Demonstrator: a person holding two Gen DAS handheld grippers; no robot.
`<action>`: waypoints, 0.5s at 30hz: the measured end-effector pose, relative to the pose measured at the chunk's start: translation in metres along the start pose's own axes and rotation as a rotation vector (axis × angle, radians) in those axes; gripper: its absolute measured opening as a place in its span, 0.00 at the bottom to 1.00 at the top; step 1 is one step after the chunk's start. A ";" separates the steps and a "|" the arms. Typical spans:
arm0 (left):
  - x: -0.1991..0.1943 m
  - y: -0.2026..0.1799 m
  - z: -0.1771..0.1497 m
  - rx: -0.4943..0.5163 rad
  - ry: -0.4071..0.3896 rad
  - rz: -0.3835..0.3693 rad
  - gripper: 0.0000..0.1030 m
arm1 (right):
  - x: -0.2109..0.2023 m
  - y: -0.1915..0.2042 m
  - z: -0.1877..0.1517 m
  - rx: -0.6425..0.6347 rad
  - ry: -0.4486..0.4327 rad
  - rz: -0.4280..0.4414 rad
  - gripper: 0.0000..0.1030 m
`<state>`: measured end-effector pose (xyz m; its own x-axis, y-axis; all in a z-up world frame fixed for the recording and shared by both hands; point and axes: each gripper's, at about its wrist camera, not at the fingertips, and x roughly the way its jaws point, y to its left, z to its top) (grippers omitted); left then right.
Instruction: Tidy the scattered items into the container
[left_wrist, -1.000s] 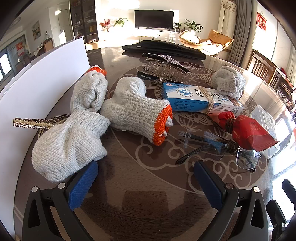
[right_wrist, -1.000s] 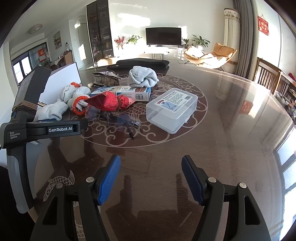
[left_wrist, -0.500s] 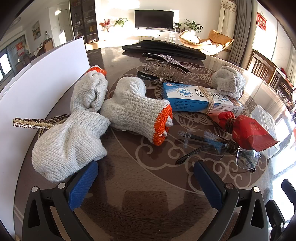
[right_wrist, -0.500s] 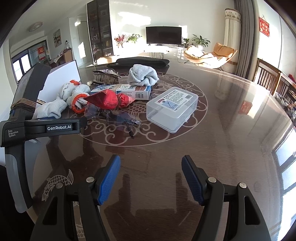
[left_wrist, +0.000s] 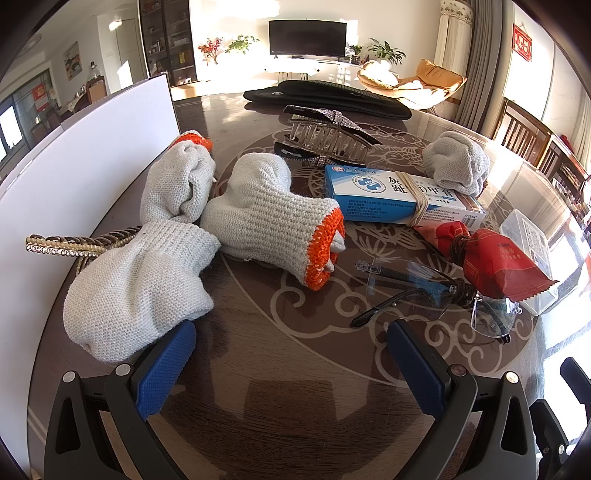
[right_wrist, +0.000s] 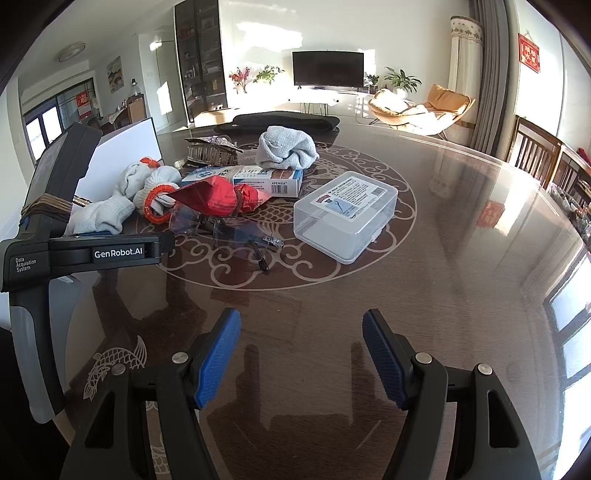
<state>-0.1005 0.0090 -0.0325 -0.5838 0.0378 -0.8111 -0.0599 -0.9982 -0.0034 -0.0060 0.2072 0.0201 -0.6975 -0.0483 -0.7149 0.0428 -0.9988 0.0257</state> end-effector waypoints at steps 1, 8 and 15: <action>0.000 0.000 0.000 0.000 0.000 0.000 1.00 | 0.001 0.001 0.000 0.000 0.000 0.000 0.68; 0.000 0.000 0.000 0.000 0.000 0.000 1.00 | 0.001 0.001 0.001 -0.001 0.002 0.001 0.68; 0.000 0.000 0.000 0.000 0.000 0.000 1.00 | 0.001 0.001 0.000 0.000 0.001 0.001 0.68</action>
<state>-0.1006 0.0089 -0.0325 -0.5837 0.0377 -0.8111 -0.0598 -0.9982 -0.0034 -0.0068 0.2065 0.0199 -0.6964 -0.0495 -0.7159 0.0437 -0.9987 0.0266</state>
